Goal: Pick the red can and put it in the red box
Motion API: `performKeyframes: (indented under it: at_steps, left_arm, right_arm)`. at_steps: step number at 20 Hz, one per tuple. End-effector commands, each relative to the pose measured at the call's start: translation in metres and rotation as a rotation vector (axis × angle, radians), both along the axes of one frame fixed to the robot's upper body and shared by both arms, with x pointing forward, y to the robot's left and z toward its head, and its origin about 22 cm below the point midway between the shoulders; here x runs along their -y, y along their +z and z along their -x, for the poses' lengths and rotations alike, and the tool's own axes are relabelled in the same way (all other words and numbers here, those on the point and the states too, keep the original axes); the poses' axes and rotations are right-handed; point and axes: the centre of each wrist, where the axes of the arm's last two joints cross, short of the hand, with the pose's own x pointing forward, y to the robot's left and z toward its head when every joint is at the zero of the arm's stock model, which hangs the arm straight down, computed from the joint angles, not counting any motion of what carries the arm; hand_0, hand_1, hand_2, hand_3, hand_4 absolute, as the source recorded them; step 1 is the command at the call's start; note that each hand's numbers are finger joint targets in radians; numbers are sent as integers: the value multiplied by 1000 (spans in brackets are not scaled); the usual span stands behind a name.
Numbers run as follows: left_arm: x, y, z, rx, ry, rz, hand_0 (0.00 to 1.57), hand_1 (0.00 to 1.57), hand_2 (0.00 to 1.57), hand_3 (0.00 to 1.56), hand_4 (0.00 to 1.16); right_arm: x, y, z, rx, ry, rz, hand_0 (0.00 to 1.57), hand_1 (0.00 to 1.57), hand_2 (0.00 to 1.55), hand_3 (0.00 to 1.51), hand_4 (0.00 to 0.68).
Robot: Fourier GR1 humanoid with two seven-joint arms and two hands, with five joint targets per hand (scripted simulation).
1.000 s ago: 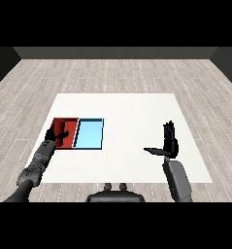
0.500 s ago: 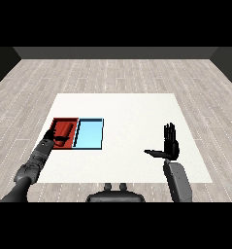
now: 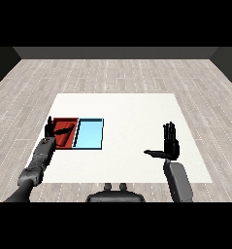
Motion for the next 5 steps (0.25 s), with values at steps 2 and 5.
performKeyframes:
  at_steps: [2, 5]
  left_arm:
    - [26, 34, -25, 488, -143, 124, 0, 0, 0, 0, 0]
    - [53, 26, -24, 605, -255, 178, 0, 0, 0, 0, 0]
  right_arm:
    - [5, -4, 12, -11, 24, -18, 0, 0, 0, 0, 0]
    - [-1, 5, 0, 5, 48, 1, 0, 0, 0, 0, 0]
